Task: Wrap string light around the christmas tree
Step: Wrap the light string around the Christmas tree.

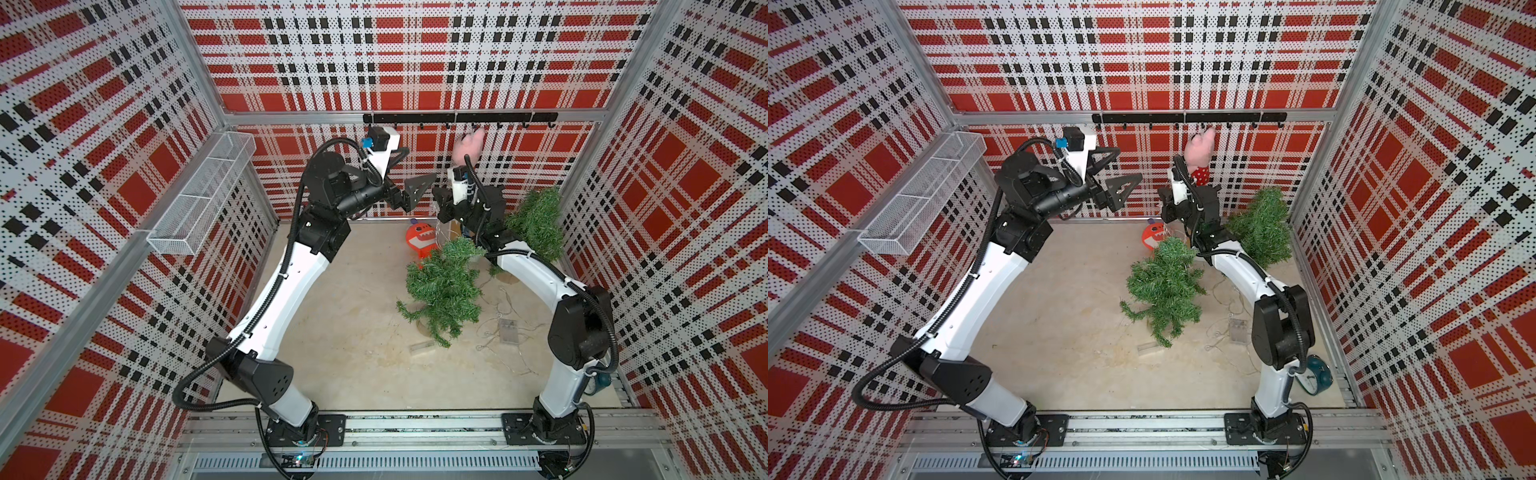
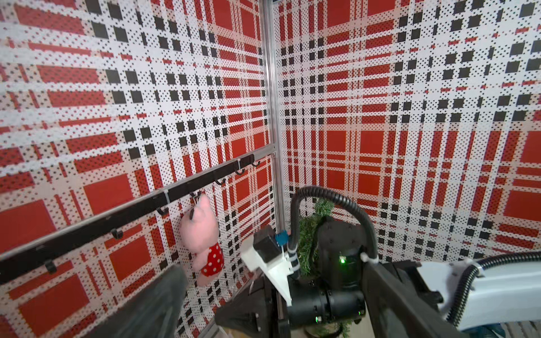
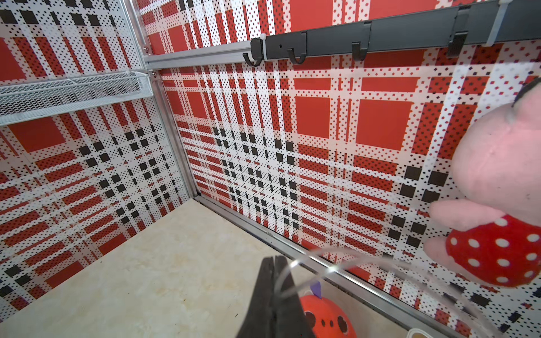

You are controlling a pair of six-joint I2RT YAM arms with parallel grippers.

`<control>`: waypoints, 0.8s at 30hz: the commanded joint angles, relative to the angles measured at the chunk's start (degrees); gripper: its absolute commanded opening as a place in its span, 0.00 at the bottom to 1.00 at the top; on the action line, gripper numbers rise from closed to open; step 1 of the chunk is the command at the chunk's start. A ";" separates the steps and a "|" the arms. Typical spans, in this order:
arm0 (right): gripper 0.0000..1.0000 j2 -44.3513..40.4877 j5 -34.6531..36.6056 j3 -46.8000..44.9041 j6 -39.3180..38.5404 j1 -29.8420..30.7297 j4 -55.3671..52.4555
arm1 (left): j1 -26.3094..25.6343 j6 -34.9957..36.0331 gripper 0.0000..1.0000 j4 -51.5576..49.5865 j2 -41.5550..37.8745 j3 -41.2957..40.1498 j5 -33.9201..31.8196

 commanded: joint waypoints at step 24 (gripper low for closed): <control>0.00 -1.82 -7.15 0.41 6.25 -1.09 10.14 | 8.92 -13.65 0.99 44.56 15.82 -31.68 7.66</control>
